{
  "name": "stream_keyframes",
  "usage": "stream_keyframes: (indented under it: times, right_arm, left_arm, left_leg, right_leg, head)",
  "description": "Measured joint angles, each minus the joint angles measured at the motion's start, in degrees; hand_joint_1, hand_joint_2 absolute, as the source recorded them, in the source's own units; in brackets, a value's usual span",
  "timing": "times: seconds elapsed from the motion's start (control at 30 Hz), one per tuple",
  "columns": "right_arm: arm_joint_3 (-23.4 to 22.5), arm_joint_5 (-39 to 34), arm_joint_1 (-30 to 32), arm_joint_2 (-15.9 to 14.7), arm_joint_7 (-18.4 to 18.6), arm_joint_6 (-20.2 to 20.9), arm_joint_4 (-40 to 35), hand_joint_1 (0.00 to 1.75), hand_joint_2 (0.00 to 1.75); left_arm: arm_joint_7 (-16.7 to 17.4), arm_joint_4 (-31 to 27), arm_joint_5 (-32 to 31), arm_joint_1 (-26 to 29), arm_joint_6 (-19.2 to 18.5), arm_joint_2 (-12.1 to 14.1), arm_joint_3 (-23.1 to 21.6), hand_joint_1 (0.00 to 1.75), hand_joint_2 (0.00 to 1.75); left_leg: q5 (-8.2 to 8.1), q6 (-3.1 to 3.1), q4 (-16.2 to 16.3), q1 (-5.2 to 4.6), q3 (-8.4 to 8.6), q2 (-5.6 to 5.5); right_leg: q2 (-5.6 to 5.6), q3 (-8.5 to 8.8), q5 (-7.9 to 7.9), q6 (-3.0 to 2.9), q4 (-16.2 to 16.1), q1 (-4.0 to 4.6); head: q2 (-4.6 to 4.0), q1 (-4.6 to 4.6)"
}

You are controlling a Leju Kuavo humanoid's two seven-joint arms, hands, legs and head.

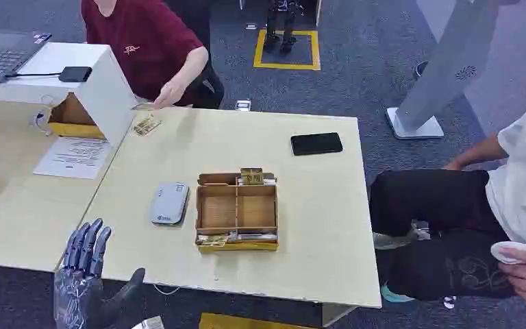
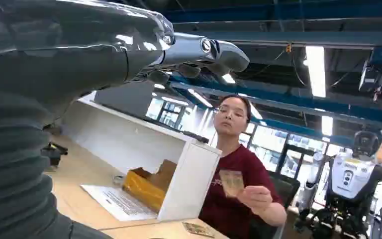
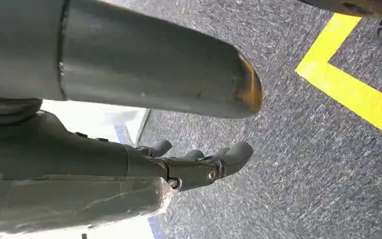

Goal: Pass the card to the sensor for recognition and then transmit it.

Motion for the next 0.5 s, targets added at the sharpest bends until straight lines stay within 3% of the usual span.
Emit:
stream_keyframes:
  times: [0.2,0.33,0.5]
  right_arm:
    - [0.2,0.9,-0.1,0.3,-0.7,0.2,0.0,0.00,0.00]
    - [0.6,1.9,-0.2,0.5,-0.5,0.7,0.0,0.00,0.00]
    - [1.3,2.4,-0.2,0.5,-0.3,0.9,0.0,0.00,0.00]
  left_arm:
    - [0.0,1.9,-7.8,-4.5,0.0,-1.7,5.4,0.00,1.75]
    - [0.0,5.3,-10.4,-8.7,0.0,-2.7,10.0,0.00,1.75]
    - [0.0,7.4,-11.8,-11.7,0.0,-3.3,12.7,0.00,1.75]
  left_leg:
    - [0.02,0.01,0.0,0.00,0.02,-0.01]
    - [0.04,-0.01,0.0,0.01,0.02,-0.01]
    - [0.04,-0.01,0.0,0.01,0.01,-0.01]
  right_leg:
    - [-0.02,0.01,0.01,0.00,0.0,0.00]
    - [-0.03,0.01,0.01,-0.01,0.0,0.00]
    - [-0.02,0.00,0.02,-0.01,0.0,0.00]
  head:
    - [0.00,0.00]
    - [0.00,0.00]
    - [0.00,0.00]
